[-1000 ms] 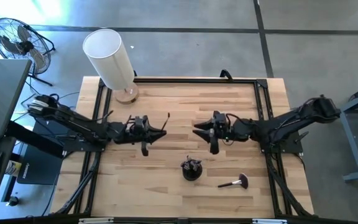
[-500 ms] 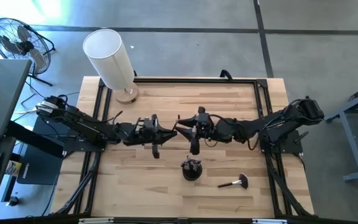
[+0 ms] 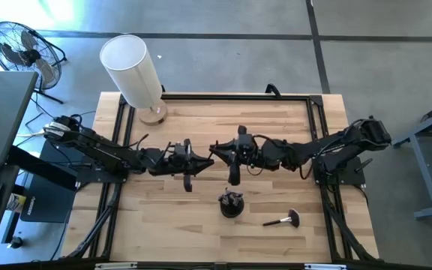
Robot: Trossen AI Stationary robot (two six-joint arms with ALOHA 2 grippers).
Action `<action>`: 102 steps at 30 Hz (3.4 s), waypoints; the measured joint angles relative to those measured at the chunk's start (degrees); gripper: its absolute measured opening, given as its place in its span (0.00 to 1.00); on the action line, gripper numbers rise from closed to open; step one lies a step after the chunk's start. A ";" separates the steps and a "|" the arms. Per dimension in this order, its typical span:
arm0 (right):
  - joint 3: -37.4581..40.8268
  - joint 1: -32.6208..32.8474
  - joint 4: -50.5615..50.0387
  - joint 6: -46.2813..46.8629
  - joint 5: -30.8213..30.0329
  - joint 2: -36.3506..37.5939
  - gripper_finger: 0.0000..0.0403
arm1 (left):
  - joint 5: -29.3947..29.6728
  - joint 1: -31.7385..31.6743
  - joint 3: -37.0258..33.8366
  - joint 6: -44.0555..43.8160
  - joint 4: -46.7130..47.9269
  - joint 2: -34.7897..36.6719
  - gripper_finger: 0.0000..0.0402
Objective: Pick & Place Makeup Supplies
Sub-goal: Put the makeup brush into the black makeup holder
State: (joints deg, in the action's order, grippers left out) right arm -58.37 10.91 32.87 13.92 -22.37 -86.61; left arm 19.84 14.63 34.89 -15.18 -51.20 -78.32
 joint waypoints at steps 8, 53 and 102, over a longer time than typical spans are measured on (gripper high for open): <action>-0.09 -0.03 -1.44 -0.88 2.12 0.00 0.04 | -0.23 0.00 -0.02 1.39 2.42 0.00 0.08; 0.00 -1.10 -13.69 6.43 10.30 -0.88 0.07 | -10.95 -5.00 9.99 -0.78 25.25 -0.05 0.04; 40.54 24.86 -8.21 23.12 12.53 40.17 0.08 | 18.07 13.11 28.22 3.14 5.07 -34.27 0.14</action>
State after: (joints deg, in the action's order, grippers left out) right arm -17.82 35.77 24.67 37.04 -9.83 -46.44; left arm 37.91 27.75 63.11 -12.04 -46.13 -112.60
